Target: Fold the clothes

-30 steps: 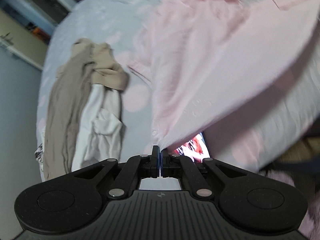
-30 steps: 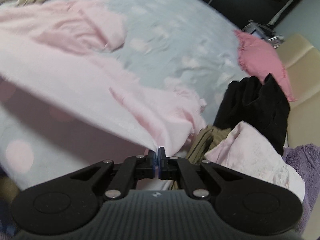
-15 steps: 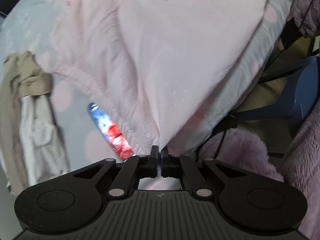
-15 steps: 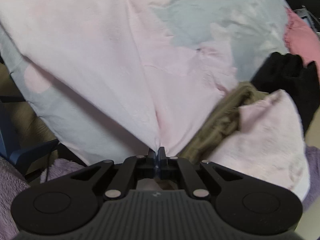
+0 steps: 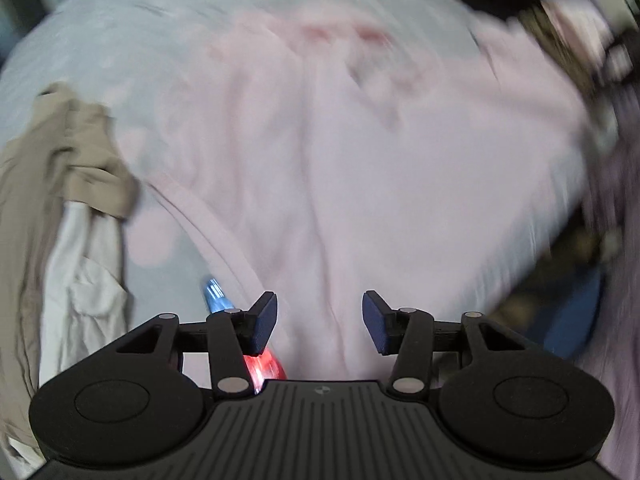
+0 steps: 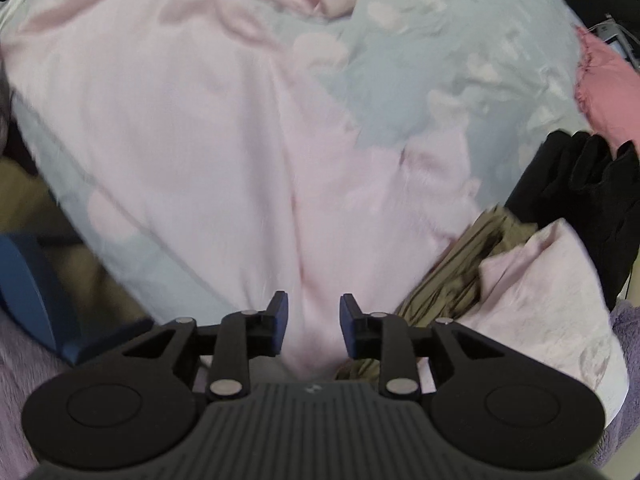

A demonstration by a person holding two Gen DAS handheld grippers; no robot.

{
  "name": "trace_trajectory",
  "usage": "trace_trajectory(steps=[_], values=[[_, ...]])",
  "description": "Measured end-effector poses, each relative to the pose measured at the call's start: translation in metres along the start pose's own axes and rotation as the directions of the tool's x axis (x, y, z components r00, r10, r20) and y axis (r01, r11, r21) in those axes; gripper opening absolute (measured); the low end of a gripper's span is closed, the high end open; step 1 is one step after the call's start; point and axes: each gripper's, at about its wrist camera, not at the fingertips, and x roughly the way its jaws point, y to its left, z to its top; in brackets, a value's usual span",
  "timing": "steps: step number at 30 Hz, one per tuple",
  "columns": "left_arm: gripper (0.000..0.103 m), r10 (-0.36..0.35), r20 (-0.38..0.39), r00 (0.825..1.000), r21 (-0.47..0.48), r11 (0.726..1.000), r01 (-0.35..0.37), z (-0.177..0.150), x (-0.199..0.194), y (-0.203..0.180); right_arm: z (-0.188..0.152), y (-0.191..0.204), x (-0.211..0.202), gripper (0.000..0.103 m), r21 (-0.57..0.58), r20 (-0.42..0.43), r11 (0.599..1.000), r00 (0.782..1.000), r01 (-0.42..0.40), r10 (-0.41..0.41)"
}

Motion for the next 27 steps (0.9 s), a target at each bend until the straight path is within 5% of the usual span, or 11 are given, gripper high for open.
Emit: trace_trajectory(steps=[7,16,24,27], values=[[0.048,0.165,0.079,0.983,-0.359,0.925,-0.126,0.038,0.033,0.061,0.041,0.003,-0.001,0.037,0.071,0.122,0.997,0.992,0.035,-0.043],[0.048,0.174,0.059,0.983,-0.585,0.804,-0.107,0.046,0.099,0.119,0.1,0.003,0.005,0.045,0.152,0.284,0.988,0.958,-0.012,-0.032],[0.047,0.161,0.054,0.986,-0.613,0.785,-0.094,0.05,0.137,0.141,0.188,-0.029,0.045,0.045,0.221,0.379,0.971,0.925,-0.094,0.003],[0.034,0.133,0.045,0.99,-0.608,0.79,-0.078,0.052,0.146,0.143,0.234,-0.04,0.058,0.045,0.229,0.411,0.965,0.911,-0.125,0.021]])
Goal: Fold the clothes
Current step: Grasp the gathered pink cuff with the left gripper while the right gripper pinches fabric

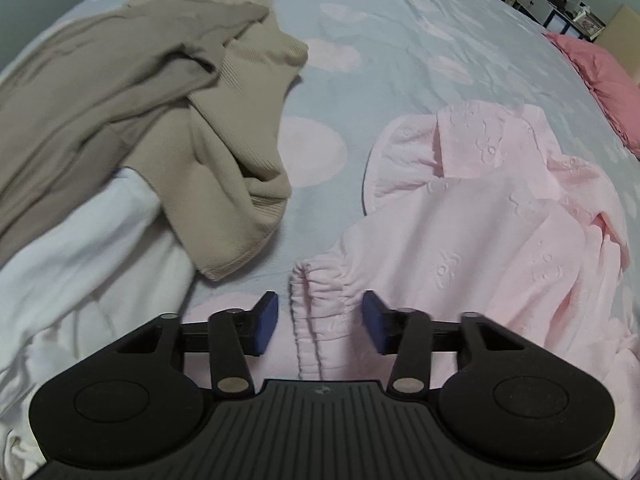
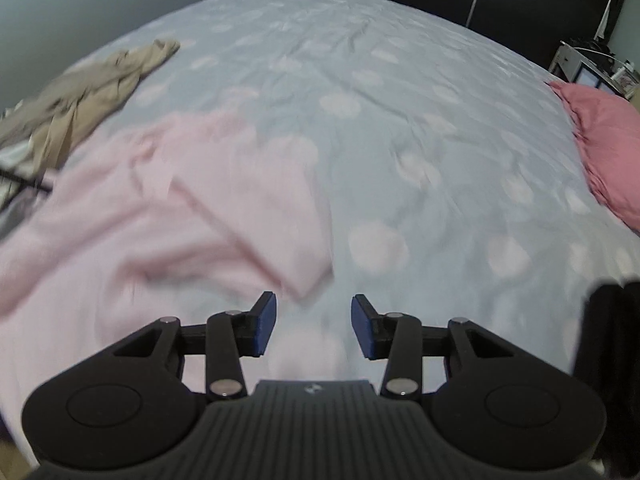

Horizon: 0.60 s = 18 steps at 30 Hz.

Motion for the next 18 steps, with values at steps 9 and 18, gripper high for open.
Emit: trace_trajectory(steps=[9,18], values=[[0.022,0.057,-0.026,0.998,0.051,0.997,-0.055,0.0,0.008,-0.01,0.104,0.045,0.091,0.052,-0.109,0.049,0.992,0.996,-0.07,0.076],[0.008,0.085,-0.089,0.992,0.06,0.995,-0.08,0.013,0.004,-0.01,0.167,0.101,0.164,0.078,-0.196,0.055,0.973,0.99,-0.119,0.132]])
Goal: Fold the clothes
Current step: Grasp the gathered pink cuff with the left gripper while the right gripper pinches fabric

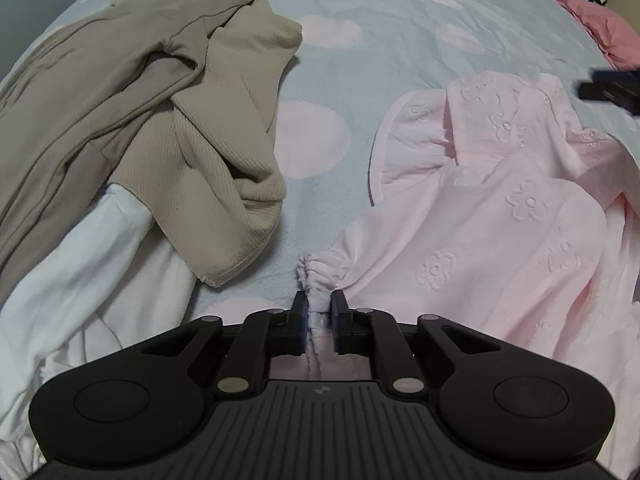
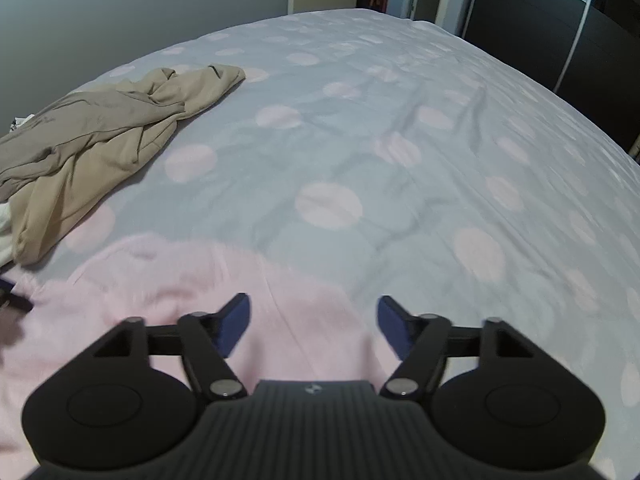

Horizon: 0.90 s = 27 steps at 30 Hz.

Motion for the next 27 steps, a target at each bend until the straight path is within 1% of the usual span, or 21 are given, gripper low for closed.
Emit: trace_trajectory(steps=[3,6,8,9,10,11,12,14,17,20,22,23,25,27], values=[[0.006,0.028,-0.011,1.0,-0.004,1.0,-0.028,-0.001,-0.006,0.006,0.013,0.009,0.028,0.078,-0.006,-0.027,1.0,1.0,-0.003,0.003],[0.006,0.053,-0.01,0.999,-0.024,0.998,-0.053,-0.003,-0.008,0.015,0.017,0.012,0.051,0.078,0.038,-0.076,0.999,0.997,-0.025,0.028],[0.006,0.057,-0.008,0.998,-0.034,0.998,-0.057,-0.002,-0.005,0.018,0.015,0.015,0.064,0.077,0.076,-0.111,0.996,0.992,-0.043,0.052],[0.006,0.058,-0.007,0.998,-0.038,0.998,-0.058,-0.001,-0.004,0.019,0.013,0.016,0.069,0.071,0.098,-0.128,0.994,0.989,-0.054,0.067],[0.006,0.06,-0.007,0.998,-0.039,0.997,-0.061,-0.001,-0.003,0.019,0.01,0.017,0.071,0.048,0.117,-0.142,0.99,0.986,-0.072,0.089],[0.006,0.066,-0.009,0.998,-0.036,0.997,-0.066,0.0,-0.003,0.017,0.008,0.017,0.071,0.011,0.134,-0.154,0.987,0.982,-0.09,0.11],[0.006,0.073,-0.009,0.997,-0.031,0.997,-0.074,0.001,-0.003,0.015,0.006,0.017,0.07,0.008,0.15,-0.164,0.983,0.978,-0.105,0.129],[0.006,0.084,-0.01,0.996,-0.023,0.996,-0.084,0.002,-0.003,0.011,0.006,0.009,0.046,0.008,0.156,-0.126,0.985,0.987,-0.078,0.098],[0.006,0.091,-0.01,0.996,-0.04,0.995,-0.091,0.004,-0.005,0.012,0.005,-0.003,0.011,0.007,0.168,-0.071,0.985,0.996,-0.036,0.049],[0.006,0.106,-0.002,0.994,-0.048,0.993,-0.106,0.004,-0.008,0.012,-0.001,-0.032,-0.042,0.007,0.188,-0.032,0.979,0.997,0.074,-0.069],[0.006,0.122,0.003,0.992,-0.042,0.992,-0.122,0.002,-0.011,0.01,-0.011,-0.057,-0.079,0.007,0.227,-0.022,0.961,0.987,0.159,-0.158],[0.006,0.135,0.006,0.991,-0.033,0.99,-0.135,0.002,-0.012,0.009,-0.018,-0.072,-0.098,0.007,0.249,-0.021,0.947,0.979,0.203,-0.205],[0.006,0.156,0.016,0.988,-0.021,0.988,-0.155,0.0,-0.014,0.008,-0.036,-0.1,-0.136,0.007,0.287,-0.024,0.911,0.953,0.295,-0.301],[0.006,0.163,0.024,0.986,-0.026,0.986,-0.163,0.001,-0.017,0.008,-0.059,-0.129,-0.173,0.007,0.338,-0.04,0.864,0.923,0.373,-0.383]])
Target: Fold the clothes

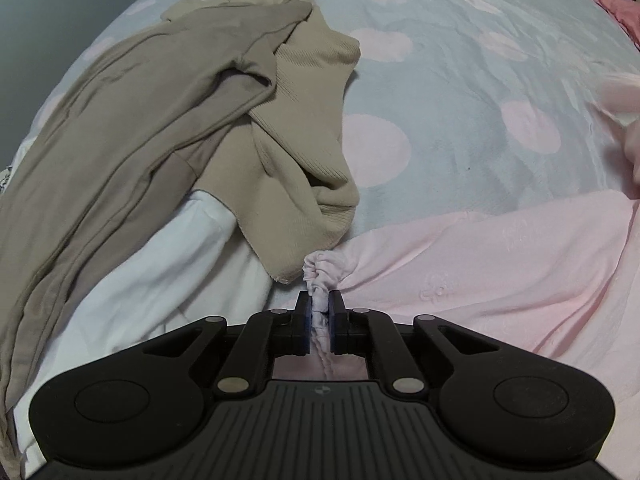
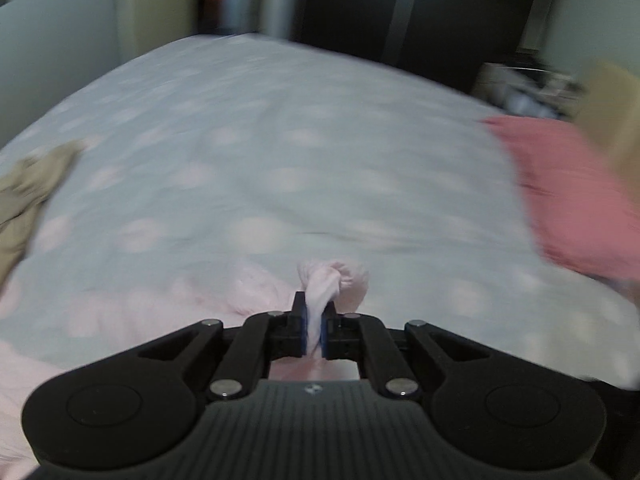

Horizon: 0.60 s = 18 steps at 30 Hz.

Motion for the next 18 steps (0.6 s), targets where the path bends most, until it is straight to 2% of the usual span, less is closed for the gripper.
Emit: trace_trajectory(steps=[5,8,10,12,14,16,17,18], values=[[0.006,0.031,0.016,0.999,-0.003,1.0,-0.031,0.002,-0.005,-0.002,-0.036,-0.106,-0.043,0.006,0.137,-0.007,0.971,0.981,0.194,-0.195],[0.006,0.06,0.016,0.998,0.007,0.998,-0.06,0.001,-0.004,-0.003,-0.07,-0.155,-0.05,0.006,0.204,-0.056,0.931,0.953,0.303,-0.298],[0.006,0.077,0.014,0.997,0.016,0.997,-0.078,0.002,-0.002,-0.006,-0.096,-0.183,-0.045,0.006,0.261,-0.118,0.901,0.938,0.347,-0.327],[0.006,0.096,0.014,0.995,0.027,0.995,-0.097,0.002,-0.002,-0.007,-0.124,-0.199,-0.033,0.008,0.284,-0.23,0.891,0.927,0.355,-0.296],[0.006,0.114,0.011,0.993,0.037,0.993,-0.114,0.002,0.0,-0.01,-0.149,-0.209,-0.022,0.016,0.292,-0.33,0.881,0.904,0.372,-0.273],[0.006,0.125,0.007,0.992,0.043,0.991,-0.125,0.003,0.003,-0.011,-0.169,-0.211,-0.014,0.018,0.276,-0.402,0.888,0.883,0.369,-0.242],[0.006,0.127,0.004,0.992,0.042,0.991,-0.127,0.003,0.004,-0.01,-0.175,-0.211,-0.013,0.018,0.272,-0.418,0.897,0.883,0.348,-0.216],[0.006,0.129,0.001,0.992,0.042,0.991,-0.129,0.003,0.005,-0.011,-0.178,-0.21,-0.011,0.025,0.265,-0.438,0.905,0.877,0.334,-0.196]])
